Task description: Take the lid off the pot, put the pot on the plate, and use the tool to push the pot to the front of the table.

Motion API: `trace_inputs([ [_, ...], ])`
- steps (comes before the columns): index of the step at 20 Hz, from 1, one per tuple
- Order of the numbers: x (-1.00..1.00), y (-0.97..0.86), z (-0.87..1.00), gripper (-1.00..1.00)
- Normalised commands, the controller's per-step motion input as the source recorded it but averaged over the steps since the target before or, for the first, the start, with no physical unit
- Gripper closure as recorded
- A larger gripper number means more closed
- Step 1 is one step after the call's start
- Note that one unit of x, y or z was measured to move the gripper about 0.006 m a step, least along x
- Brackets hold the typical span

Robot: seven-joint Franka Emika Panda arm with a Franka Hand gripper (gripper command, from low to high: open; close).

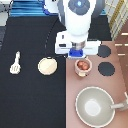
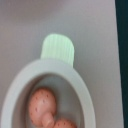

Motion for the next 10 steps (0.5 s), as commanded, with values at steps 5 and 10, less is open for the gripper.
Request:
trace_inputs([
  [5,0.29,0.01,-0.49,-1.00],
  [10,0.18,0.01,-0.54,-1.00],
])
